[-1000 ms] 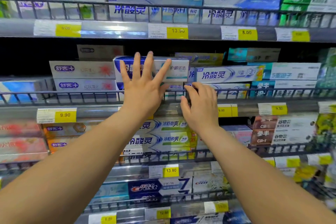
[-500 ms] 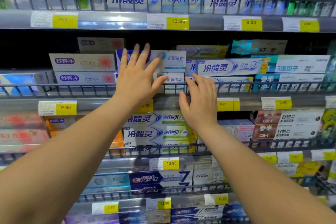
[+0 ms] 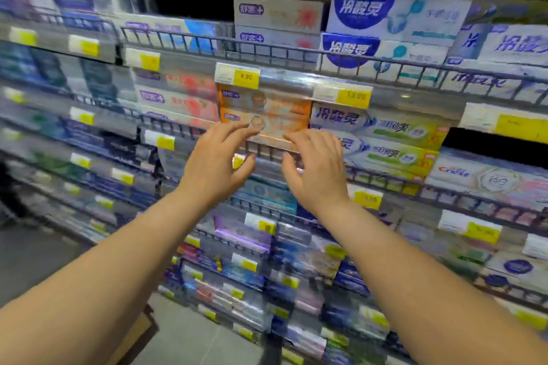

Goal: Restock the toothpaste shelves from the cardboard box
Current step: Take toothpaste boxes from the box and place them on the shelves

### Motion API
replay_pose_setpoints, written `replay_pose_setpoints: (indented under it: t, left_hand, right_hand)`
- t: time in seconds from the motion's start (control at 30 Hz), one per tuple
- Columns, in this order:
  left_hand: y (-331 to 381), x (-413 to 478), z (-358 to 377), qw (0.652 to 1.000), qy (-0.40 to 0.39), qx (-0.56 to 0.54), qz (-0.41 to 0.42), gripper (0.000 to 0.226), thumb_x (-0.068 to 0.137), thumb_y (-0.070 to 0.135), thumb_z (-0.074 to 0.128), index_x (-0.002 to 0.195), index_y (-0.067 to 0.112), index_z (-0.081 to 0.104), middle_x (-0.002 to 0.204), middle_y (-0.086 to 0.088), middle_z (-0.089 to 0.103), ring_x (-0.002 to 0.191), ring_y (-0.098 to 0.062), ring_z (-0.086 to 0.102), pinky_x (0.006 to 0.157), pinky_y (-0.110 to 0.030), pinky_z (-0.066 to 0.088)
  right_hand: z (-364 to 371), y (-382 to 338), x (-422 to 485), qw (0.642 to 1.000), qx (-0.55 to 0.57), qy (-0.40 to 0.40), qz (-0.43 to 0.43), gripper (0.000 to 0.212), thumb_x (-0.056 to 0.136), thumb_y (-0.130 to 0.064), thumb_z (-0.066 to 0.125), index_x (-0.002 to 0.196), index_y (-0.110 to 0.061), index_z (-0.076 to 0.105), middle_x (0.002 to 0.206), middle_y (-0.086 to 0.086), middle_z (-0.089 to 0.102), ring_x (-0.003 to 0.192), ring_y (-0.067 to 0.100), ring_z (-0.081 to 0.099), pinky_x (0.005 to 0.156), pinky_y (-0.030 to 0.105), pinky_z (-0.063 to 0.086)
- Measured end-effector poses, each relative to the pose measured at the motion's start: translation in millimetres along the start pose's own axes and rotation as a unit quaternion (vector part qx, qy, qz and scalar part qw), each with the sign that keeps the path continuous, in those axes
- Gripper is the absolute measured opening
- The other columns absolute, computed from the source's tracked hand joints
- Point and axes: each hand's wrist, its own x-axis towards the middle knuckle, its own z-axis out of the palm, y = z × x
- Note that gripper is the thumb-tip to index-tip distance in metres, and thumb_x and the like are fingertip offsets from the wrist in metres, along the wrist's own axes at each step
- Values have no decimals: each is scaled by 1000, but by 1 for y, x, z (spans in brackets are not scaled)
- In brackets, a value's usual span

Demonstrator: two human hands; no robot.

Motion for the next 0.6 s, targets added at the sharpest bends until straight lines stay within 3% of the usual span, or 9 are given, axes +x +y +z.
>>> replay_pose_setpoints:
  t: [0.13, 0.23, 0.37, 0.5, 0.6]
  left_hand:
    - [-46, -82, -37, 996, -28, 12, -87, 39, 90, 29, 59, 127, 19, 55, 126, -2, 57, 117, -21, 50, 99, -35, 38]
    - [-86, -149, -81, 990, -34, 23, -132, 38, 90, 29, 60, 126, 19, 56, 122, -1, 59, 112, -21, 52, 96, -34, 39]
    - [-138, -241, -153, 982, -44, 19, -185, 36, 90, 29, 60, 124, 17, 57, 117, 1, 60, 107, -15, 53, 93, -31, 43]
    - [-185, -323, -223, 968, -52, 47, -239, 35, 89, 26, 63, 123, 21, 58, 110, 9, 58, 97, -7, 52, 86, -21, 38]
    - [-219, -370, -262, 955, -39, 60, -289, 33, 88, 24, 64, 120, 20, 60, 112, 4, 61, 97, -12, 54, 87, -24, 39]
  right_hand:
    - [41, -77, -29, 991, 82, -108, 11, 34, 84, -30, 49, 108, -11, 65, 100, 7, 65, 97, 26, 55, 87, 31, 33]
    - [74, -146, -48, 977, 116, -179, 12, 38, 85, -32, 48, 112, -11, 64, 106, 7, 65, 103, 29, 56, 91, 38, 37]
    - [119, -247, -73, 961, 163, -222, 5, 36, 85, -31, 47, 111, -13, 64, 103, 5, 66, 100, 28, 58, 90, 41, 41]
    - [157, -346, -95, 942, 201, -267, 6, 30, 90, -24, 55, 117, -14, 62, 109, 2, 65, 107, 25, 56, 98, 43, 37]
    - [189, -405, -104, 925, 216, -314, 3, 31, 90, -26, 54, 119, -17, 60, 111, 1, 63, 109, 24, 53, 100, 40, 33]
